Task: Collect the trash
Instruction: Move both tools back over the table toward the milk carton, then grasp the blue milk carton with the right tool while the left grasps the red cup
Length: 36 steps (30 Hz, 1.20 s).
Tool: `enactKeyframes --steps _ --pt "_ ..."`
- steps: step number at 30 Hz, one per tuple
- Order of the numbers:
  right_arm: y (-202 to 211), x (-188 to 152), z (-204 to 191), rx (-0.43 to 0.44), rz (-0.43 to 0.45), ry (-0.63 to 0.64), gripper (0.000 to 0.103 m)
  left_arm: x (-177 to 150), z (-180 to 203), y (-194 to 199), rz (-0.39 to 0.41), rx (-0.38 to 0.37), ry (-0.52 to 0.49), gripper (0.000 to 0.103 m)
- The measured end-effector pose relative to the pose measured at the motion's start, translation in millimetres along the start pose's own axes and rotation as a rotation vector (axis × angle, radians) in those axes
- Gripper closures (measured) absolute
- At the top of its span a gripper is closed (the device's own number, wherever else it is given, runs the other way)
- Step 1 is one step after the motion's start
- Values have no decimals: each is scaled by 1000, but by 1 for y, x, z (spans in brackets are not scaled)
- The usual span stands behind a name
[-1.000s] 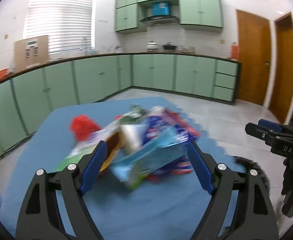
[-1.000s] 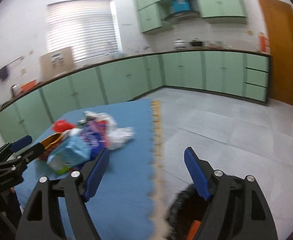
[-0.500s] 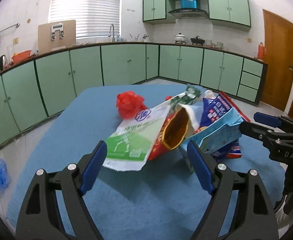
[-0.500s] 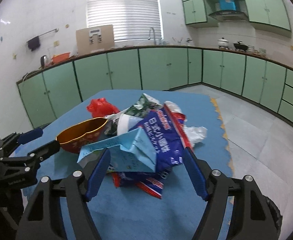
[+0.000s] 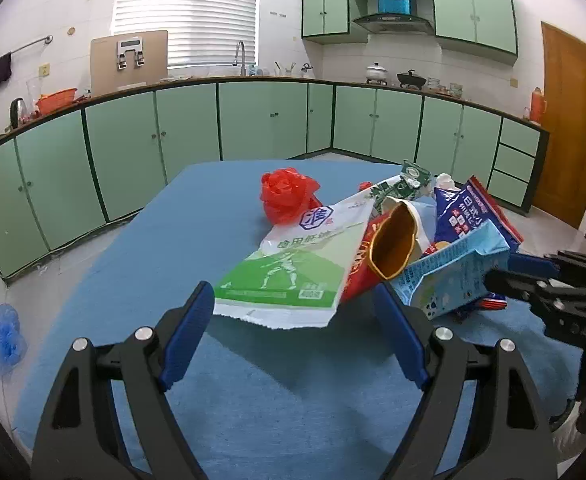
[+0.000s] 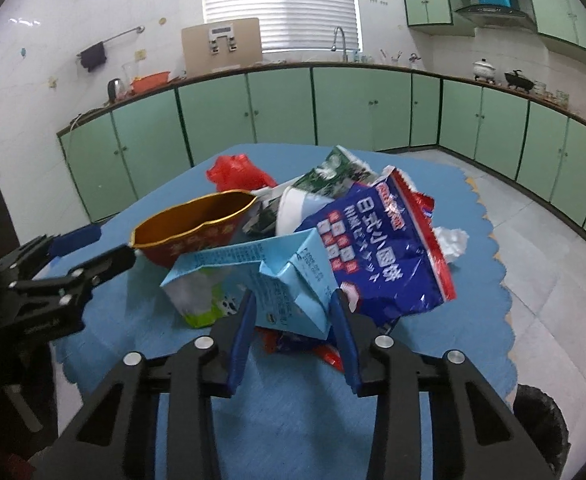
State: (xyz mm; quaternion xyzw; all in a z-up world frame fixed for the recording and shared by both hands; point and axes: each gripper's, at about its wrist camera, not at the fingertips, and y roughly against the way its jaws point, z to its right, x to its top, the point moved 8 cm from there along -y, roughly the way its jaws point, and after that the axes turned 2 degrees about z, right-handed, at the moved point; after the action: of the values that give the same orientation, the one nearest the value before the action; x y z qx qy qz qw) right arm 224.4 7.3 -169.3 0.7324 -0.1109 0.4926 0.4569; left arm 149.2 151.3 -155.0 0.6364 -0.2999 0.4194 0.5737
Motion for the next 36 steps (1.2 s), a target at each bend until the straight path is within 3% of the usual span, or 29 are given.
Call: enactKeyframes --steps 4,8,11,18,25,29,34,36 --pt "6 -10 -4 50 -34 -25 65 -1 -5 -1 -5 5 8 24" --pt "11 -7 4 35 -18 -29 64 -2 -6 -4 -11 6 16 23" --pt "8 -2 10 35 -12 -19 54 -2 -4 -5 -11 3 16 23" --pt "-6 -15 -2 77 -64 7 47 -2 -5 -8 -13 8 17 22" --pt "-20 -20 -6 88 -77 17 47 -6 -7 -13 -23 8 16 22" --pt "-23 -28 -9 117 -108 24 63 -5 -9 -13 -20 12 12 22" --pt "-20 -30 -10 124 -116 32 63 -6 -8 -13 -24 9 18 22" --pt "-22 -29 -11 121 -116 30 56 -6 -5 -13 -24 5 15 22"
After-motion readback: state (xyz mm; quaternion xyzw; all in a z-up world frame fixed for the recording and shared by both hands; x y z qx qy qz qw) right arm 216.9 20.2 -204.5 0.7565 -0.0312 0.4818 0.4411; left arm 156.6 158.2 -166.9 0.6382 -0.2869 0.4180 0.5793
